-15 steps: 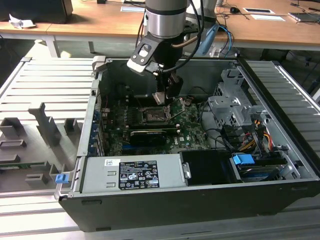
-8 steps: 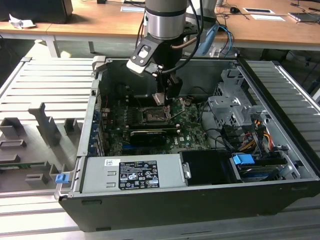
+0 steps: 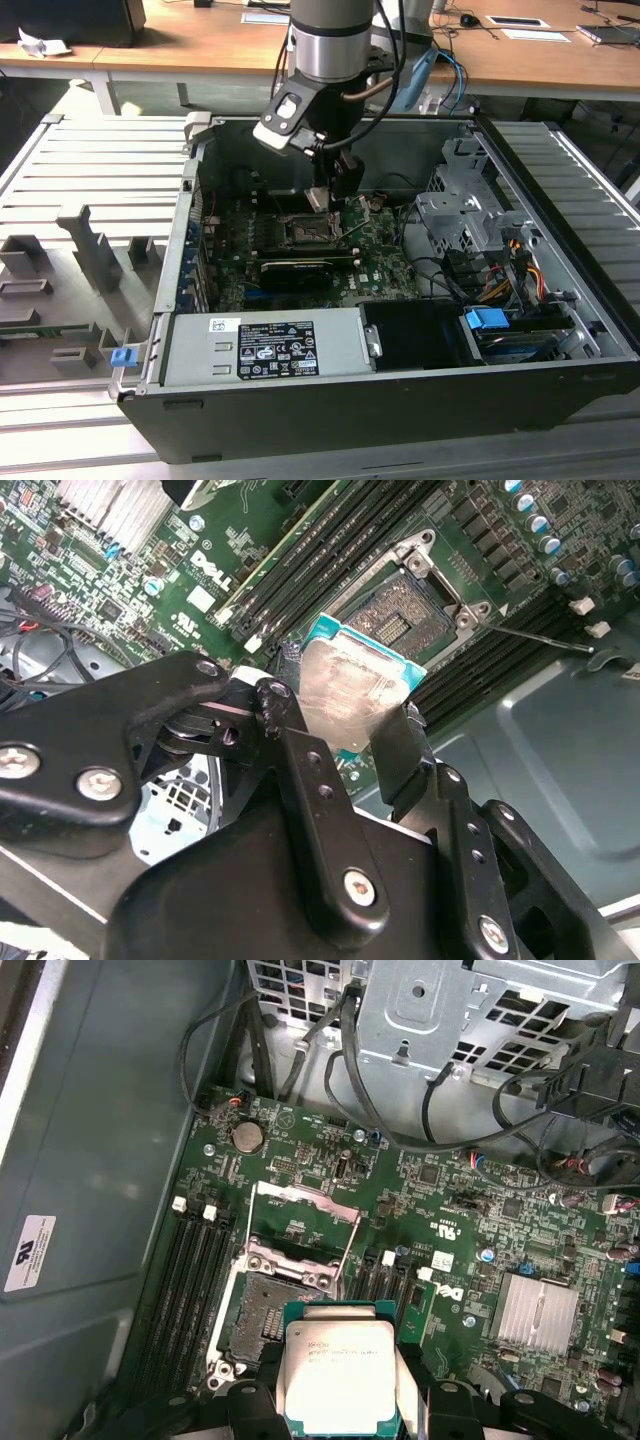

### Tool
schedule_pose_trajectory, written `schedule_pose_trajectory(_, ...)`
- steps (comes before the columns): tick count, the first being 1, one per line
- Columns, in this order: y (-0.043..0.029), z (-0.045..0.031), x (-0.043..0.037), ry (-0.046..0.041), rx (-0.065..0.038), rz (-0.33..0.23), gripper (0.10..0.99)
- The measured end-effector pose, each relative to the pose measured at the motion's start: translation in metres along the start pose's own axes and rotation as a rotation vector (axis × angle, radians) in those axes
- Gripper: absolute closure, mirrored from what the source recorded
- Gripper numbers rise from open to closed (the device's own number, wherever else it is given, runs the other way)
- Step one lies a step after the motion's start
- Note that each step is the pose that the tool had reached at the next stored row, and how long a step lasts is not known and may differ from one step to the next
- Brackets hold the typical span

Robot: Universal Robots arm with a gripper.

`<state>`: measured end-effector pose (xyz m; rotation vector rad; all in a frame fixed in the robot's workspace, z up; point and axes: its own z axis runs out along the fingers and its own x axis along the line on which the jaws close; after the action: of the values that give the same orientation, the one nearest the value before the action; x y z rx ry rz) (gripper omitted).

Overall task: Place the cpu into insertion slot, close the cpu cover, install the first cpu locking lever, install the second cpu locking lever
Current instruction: 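Place the cpu into insertion slot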

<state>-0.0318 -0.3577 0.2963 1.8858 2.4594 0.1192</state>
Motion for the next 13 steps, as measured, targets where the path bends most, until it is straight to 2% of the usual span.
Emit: schedule_pose_trajectory(13, -0.0003, 0.0042, -0.0001, -0.0001, 0.0, 0.001, 0.561)
